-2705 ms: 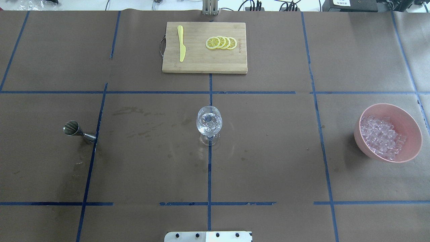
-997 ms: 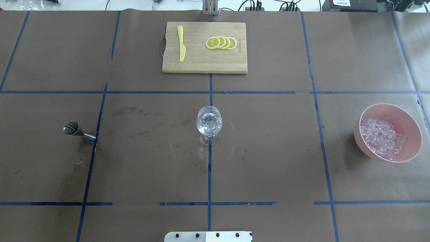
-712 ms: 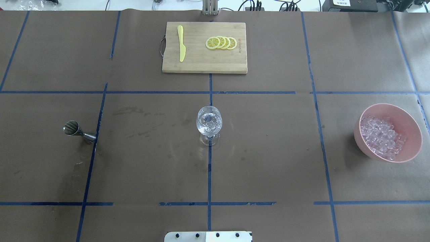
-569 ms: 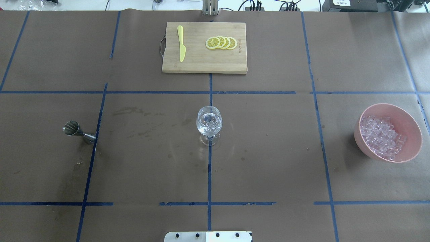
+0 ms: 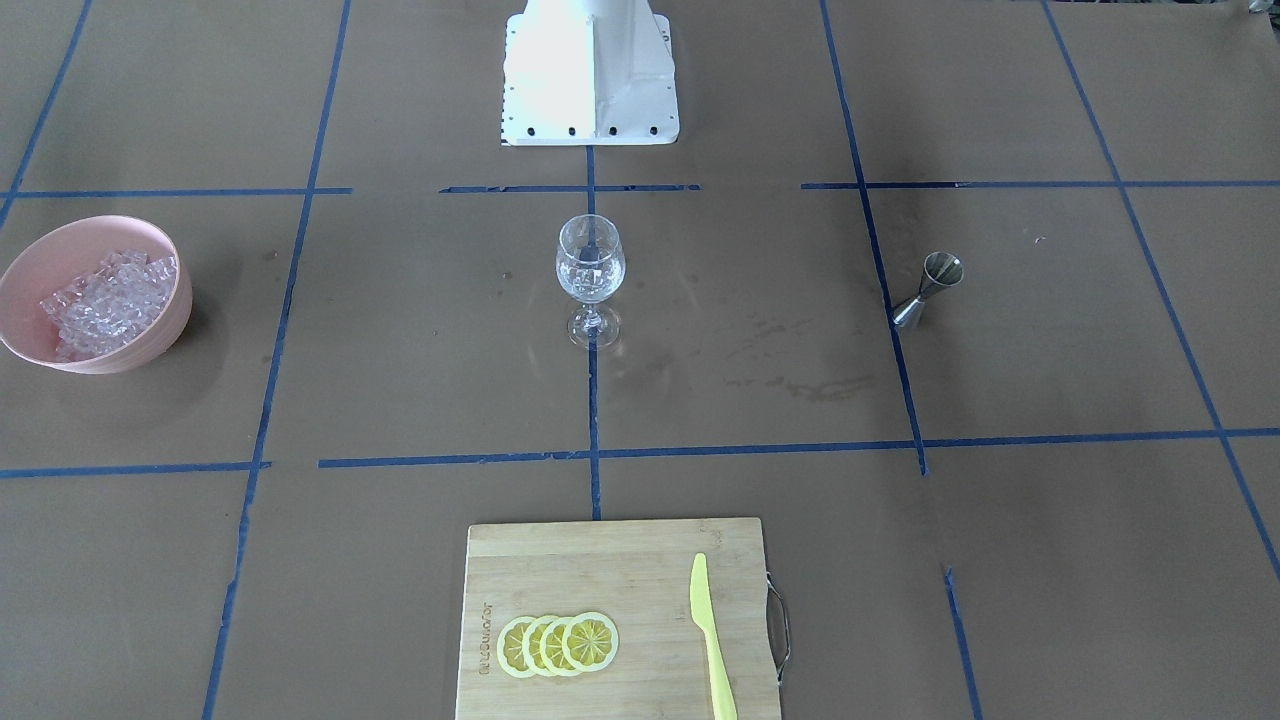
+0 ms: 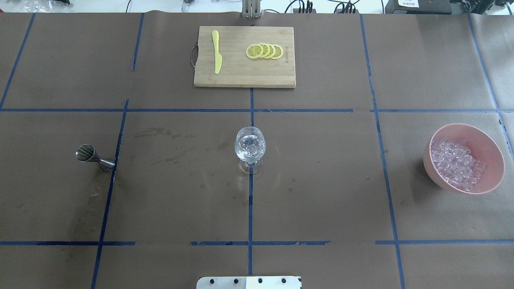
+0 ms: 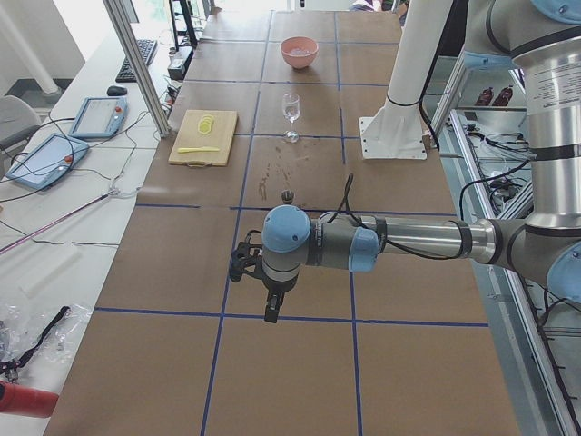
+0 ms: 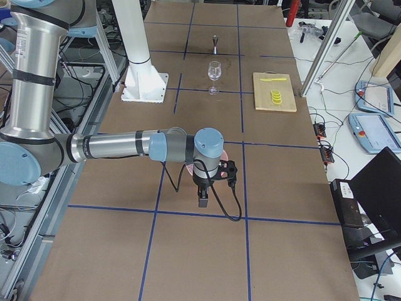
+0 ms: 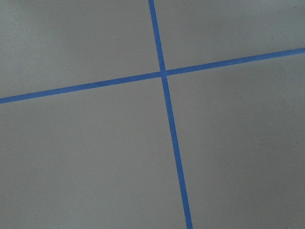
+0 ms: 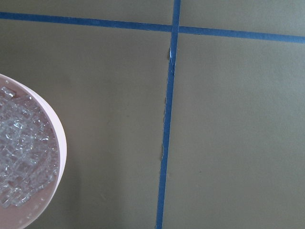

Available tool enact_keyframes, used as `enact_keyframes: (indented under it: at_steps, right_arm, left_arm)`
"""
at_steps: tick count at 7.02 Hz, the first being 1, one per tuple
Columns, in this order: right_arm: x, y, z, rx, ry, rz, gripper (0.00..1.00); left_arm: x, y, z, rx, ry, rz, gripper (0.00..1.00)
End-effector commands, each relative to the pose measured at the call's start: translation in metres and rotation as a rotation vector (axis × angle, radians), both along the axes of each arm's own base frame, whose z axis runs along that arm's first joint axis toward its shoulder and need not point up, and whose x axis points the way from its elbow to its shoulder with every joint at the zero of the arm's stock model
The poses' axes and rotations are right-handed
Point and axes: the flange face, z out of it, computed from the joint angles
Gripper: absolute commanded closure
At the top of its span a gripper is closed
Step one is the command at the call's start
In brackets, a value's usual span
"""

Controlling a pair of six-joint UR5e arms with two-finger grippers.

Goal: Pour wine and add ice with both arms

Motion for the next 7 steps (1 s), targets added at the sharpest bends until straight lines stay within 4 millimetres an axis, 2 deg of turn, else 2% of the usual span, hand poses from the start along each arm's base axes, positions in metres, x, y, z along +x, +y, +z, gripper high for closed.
enact_keyframes:
  at_steps: [1, 7]
  right_arm:
    - [0.0000, 0.0005, -0.0002, 0.001, 0.000, -0.001, 0.00]
    - [0.0001, 0.0019, 0.0003, -0.001, 0.000, 0.000, 0.00]
  left_arm:
    - [0.0001, 0.0010, 0.0029, -0.006, 0.000, 0.000, 0.00]
    - [0.0005, -0.0041, -0.0017, 0.006, 0.000, 0.002, 0.00]
